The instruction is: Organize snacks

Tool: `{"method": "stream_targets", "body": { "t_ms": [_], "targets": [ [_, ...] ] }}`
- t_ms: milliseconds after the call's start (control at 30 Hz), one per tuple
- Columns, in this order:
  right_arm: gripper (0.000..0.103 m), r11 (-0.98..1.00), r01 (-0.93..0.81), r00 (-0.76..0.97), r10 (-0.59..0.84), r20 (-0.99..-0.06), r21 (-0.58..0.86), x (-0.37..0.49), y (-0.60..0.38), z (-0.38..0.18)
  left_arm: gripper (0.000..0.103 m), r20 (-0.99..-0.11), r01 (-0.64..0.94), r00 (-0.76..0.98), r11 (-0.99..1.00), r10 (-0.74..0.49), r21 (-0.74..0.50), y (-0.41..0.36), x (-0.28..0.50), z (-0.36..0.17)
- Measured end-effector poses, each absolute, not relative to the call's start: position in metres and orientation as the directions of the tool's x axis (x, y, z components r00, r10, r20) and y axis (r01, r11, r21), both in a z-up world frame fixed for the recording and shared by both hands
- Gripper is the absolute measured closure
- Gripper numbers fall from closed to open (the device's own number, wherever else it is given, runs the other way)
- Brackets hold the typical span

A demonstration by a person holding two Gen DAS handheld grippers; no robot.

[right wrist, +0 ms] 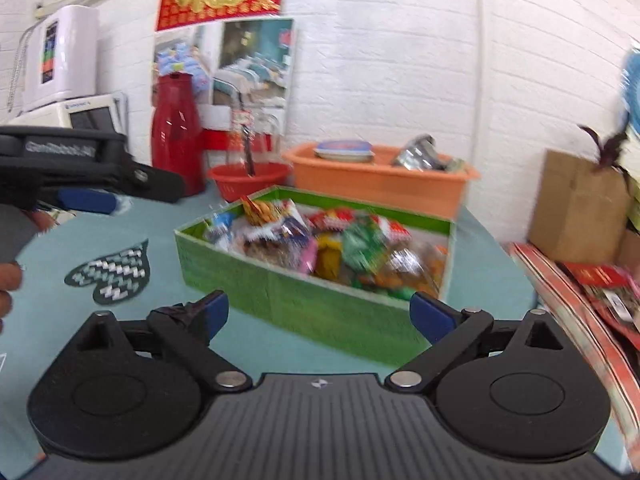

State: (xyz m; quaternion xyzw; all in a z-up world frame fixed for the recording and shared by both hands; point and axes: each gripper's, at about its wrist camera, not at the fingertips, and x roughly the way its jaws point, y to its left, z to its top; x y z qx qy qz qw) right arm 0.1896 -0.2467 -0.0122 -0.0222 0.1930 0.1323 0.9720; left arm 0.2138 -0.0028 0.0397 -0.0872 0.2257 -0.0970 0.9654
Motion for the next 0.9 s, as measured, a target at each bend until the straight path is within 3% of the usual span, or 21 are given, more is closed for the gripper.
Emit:
{"method": "stream_targets", "body": {
  "t_ms": [433,900],
  "targets": [
    [0.000,0.987,-0.160,0.889,0.144,-0.435,0.000,0.128,-0.266,-0.027,0.000,-0.493,0.052,0.866,0.996,-0.079,-0.069,-0.028,0.131,0.012],
    [0.000,0.989,-0.148,0.892,0.142,-0.430,0.018,0.114,-0.263,-0.029,0.000,-0.482,0.047,0.874,0.998,-0.061,-0.040,-0.029,0.107,0.010]
  ]
}}
